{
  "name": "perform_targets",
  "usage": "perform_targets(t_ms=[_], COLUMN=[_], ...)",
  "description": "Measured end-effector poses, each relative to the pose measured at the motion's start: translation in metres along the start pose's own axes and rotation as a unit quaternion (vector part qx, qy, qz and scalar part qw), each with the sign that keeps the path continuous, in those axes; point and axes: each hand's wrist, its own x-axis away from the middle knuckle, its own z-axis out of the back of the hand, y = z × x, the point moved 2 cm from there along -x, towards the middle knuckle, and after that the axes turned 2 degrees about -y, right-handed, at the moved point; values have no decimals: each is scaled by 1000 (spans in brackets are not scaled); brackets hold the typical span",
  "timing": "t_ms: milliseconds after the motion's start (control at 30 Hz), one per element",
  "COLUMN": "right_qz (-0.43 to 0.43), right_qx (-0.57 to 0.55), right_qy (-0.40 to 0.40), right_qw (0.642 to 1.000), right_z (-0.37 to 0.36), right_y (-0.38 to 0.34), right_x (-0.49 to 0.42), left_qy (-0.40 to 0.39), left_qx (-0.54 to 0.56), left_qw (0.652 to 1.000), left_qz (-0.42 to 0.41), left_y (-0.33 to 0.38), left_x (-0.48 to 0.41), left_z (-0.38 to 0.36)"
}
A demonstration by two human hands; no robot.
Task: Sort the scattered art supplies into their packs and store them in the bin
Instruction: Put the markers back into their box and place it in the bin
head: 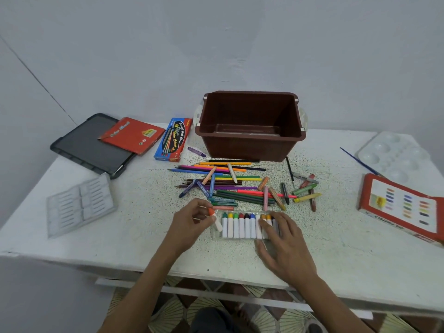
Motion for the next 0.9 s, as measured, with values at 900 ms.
perform_targets(t_ms=[900], right_qz=[-2], right_qx=[-10], right_qy=[6], right_qw=[1000], right_z=[1], right_y=[0], right_x=[0], left_qy=[-5], left_qx=[-214], left_qw=[974], left_qz=[-70], left_y=[-15], left_x=[0], left_z=[-20])
